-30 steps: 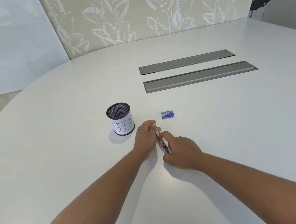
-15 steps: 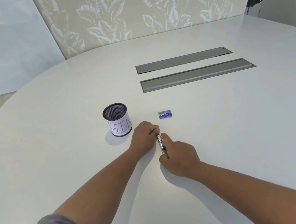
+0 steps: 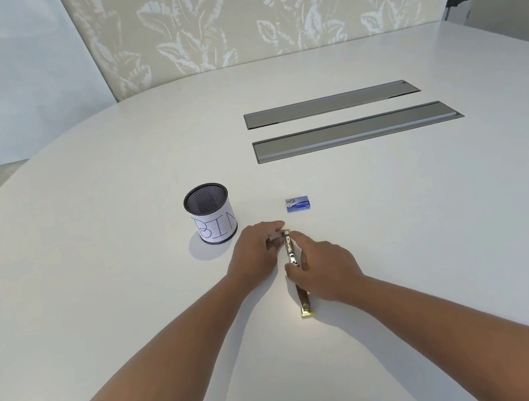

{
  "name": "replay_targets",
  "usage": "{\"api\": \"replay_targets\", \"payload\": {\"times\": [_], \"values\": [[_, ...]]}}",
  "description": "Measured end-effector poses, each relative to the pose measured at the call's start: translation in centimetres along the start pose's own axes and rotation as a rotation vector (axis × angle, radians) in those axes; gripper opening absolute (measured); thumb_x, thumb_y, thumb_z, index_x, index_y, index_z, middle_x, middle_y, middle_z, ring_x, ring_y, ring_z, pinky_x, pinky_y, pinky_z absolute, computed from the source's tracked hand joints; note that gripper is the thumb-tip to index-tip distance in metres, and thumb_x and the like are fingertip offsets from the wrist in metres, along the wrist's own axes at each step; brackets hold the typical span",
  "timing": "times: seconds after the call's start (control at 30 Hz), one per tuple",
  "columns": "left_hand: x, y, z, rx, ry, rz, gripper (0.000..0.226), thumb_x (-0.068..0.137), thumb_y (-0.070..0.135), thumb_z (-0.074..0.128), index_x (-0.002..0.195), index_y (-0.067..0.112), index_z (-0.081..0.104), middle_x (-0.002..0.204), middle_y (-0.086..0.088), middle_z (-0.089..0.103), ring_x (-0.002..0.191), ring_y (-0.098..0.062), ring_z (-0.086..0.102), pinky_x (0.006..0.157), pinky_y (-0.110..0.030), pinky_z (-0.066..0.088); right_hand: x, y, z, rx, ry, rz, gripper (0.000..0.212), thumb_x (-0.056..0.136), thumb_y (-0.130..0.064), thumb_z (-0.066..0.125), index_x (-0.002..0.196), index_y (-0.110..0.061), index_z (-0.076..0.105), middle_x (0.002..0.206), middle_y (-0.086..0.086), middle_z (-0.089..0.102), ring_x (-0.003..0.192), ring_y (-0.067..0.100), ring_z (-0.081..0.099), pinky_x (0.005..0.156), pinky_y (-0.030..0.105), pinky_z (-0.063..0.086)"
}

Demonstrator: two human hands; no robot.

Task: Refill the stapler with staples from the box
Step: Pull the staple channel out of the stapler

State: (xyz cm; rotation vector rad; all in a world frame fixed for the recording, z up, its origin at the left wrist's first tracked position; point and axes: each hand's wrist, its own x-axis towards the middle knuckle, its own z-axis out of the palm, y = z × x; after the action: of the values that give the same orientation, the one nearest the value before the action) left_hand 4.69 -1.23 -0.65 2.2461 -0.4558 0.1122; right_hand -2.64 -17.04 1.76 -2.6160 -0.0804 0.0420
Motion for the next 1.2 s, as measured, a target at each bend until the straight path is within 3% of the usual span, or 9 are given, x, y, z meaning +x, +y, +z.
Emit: {"api": "replay_targets", "payload": {"times": [0.17, 0.37, 0.5, 0.6, 0.8, 0.9, 1.0, 1.07, 1.2], "values": [[-0.1, 0.2, 0.0, 0.067, 0.01, 0.059, 0.028, 0.093, 0.009, 0.061, 0.115, 0.02, 0.074, 0.111, 0.005, 0.069, 0.103, -0.017, 0.062, 0.088, -0.03, 0.051, 1.1, 0.3, -0.8, 0.013, -0.042, -0.027, 0.063, 0.079, -0.05, 0.048, 0.14, -0.041, 0.037, 0.078, -0.007, 0.069, 0.081, 0.02, 0.066, 0.077, 0.039, 0.055], [0.1, 0.2, -0.2, 0.094, -0.009, 0.081, 0.023, 0.092, 0.01, 0.058, 0.104, 0.02, 0.076, 0.105, 0.007, 0.068, 0.1, -0.019, 0.063, 0.087, -0.037, 0.053, 1.9, 0.6, -0.9, 0.024, -0.103, -0.038, 0.067, 0.085, -0.046, 0.052, 0.149, -0.044, 0.033, 0.089, -0.013, 0.067, 0.092, 0.019, 0.064, 0.079, 0.035, 0.049], [0.1, 0.3, -0.1, 0.09, -0.014, 0.079, 0.025, 0.09, 0.011, 0.057, 0.103, 0.023, 0.075, 0.103, 0.009, 0.067, 0.1, -0.019, 0.063, 0.087, -0.038, 0.053, 2.4, 1.0, -1.0, 0.096, -0.142, -0.023, 0.064, 0.089, -0.045, 0.06, 0.147, -0.044, 0.034, 0.085, -0.017, 0.062, 0.093, 0.015, 0.062, 0.078, 0.034, 0.046], [0.2, 0.2, -0.1, 0.079, -0.015, 0.067, 0.026, 0.089, 0.011, 0.057, 0.101, 0.024, 0.076, 0.103, 0.01, 0.067, 0.099, -0.02, 0.063, 0.086, -0.04, 0.053, 2.6, 1.2, -1.0, 0.137, -0.139, -0.014, 0.056, 0.089, -0.042, 0.063, 0.141, -0.043, 0.041, 0.08, -0.015, 0.061, 0.088, 0.013, 0.061, 0.077, 0.034, 0.047], [0.0, 0.3, 0.2, 0.108, 0.007, 0.045, 0.026, 0.088, 0.016, 0.057, 0.104, 0.024, 0.076, 0.106, 0.011, 0.068, 0.099, -0.02, 0.063, 0.086, -0.04, 0.054, 2.2, 1.4, -1.1, 0.241, -0.151, -0.004, 0.037, 0.091, -0.035, 0.068, 0.122, -0.038, 0.049, 0.09, -0.008, 0.065, 0.087, 0.012, 0.061, 0.08, 0.037, 0.048], [-0.1, 0.2, 0.2, 0.123, 0.017, 0.045, 0.027, 0.088, 0.018, 0.056, 0.105, 0.025, 0.076, 0.107, 0.013, 0.069, 0.099, -0.02, 0.063, 0.085, -0.039, 0.054, 1.9, 1.4, -1.0, 0.277, -0.103, -0.007, 0.035, 0.088, -0.033, 0.072, 0.118, -0.036, 0.054, 0.101, -0.015, 0.058, 0.083, 0.001, 0.055, 0.075, 0.031, 0.043], [-0.1, 0.2, 0.3, 0.138, 0.023, 0.05, 0.027, 0.089, 0.019, 0.056, 0.106, 0.024, 0.076, 0.108, 0.012, 0.069, 0.099, -0.02, 0.063, 0.085, -0.039, 0.054, 1.4, 1.4, -1.0, 0.333, -0.062, -0.004, 0.034, 0.086, -0.028, 0.075, 0.109, -0.043, 0.054, 0.114, -0.017, 0.055, 0.078, -0.004, 0.052, 0.078, 0.03, 0.041], [-0.1, 0.3, 0.3, 0.147, 0.022, 0.051, 0.027, 0.089, 0.019, 0.056, 0.106, 0.024, 0.076, 0.108, 0.012, 0.069, 0.099, -0.02, 0.062, 0.086, -0.039, 0.054, 1.0, 1.3, -0.9, 0.378, -0.03, 0.013, 0.035, 0.085, -0.027, 0.075, 0.101, -0.048, 0.051, 0.109, -0.018, 0.058, 0.073, -0.001, 0.056, 0.076, 0.03, 0.043], [-0.2, 0.3, 0.3, 0.146, 0.032, 0.06, 0.026, 0.09, 0.018, 0.057, 0.106, 0.022, 0.077, 0.108, 0.011, 0.07, 0.098, -0.021, 0.063, 0.084, -0.04, 0.054, 0.2, 1.5, -0.1, 0.394, 0.051, 0.04, 0.03, 0.085, -0.031, 0.071, 0.104, -0.045, 0.053, 0.065, -0.012, 0.066, 0.064, 0.004, 0.061, 0.071, 0.032, 0.05]]}}
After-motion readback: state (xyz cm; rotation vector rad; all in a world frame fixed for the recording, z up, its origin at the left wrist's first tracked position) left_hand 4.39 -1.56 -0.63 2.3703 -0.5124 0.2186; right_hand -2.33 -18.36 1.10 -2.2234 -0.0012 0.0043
